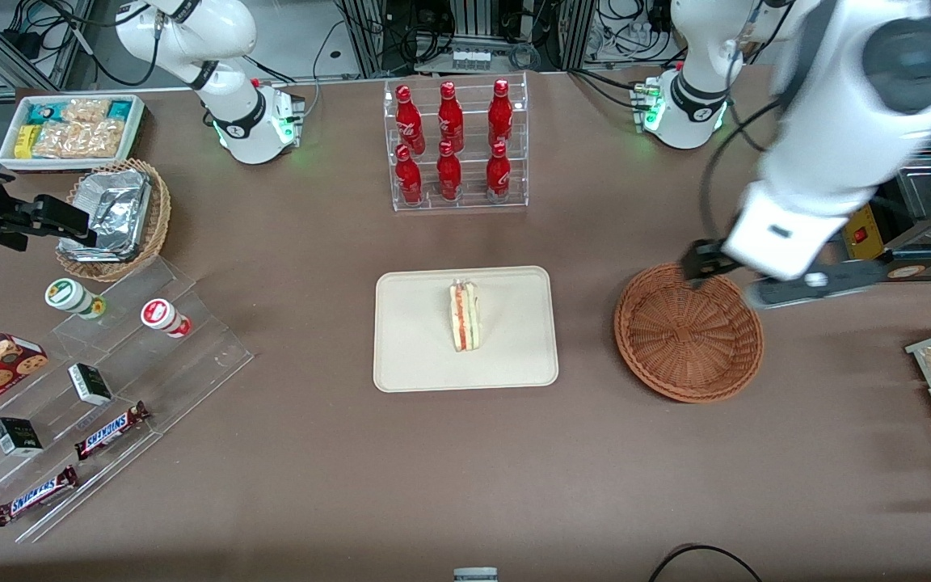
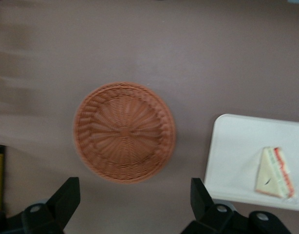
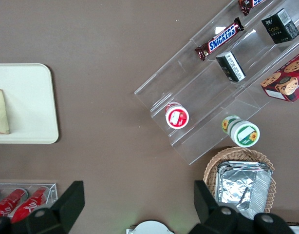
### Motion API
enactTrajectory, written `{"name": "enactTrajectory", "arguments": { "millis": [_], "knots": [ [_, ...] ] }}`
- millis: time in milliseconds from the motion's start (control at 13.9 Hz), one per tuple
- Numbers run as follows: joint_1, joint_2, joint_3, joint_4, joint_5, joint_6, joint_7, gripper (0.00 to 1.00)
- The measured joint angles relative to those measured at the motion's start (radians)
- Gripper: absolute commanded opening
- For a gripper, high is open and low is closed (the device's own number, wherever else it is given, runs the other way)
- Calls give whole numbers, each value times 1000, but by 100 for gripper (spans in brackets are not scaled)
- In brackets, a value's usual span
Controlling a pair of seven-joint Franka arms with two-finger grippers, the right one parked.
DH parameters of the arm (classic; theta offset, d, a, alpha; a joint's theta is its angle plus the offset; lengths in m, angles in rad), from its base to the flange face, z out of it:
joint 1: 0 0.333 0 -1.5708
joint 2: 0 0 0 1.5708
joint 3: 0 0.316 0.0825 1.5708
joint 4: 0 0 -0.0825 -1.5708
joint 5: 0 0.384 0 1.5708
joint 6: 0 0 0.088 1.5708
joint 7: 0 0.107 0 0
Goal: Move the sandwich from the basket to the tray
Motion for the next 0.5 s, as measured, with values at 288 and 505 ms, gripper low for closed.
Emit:
{"name": "enactTrajectory", "arguments": {
  "millis": [288,505],
  "knots": [
    [124,-97,13,-81,-33,-34,273,100],
    [129,-143,83,-118,-57,-37,362,100]
  ]
}}
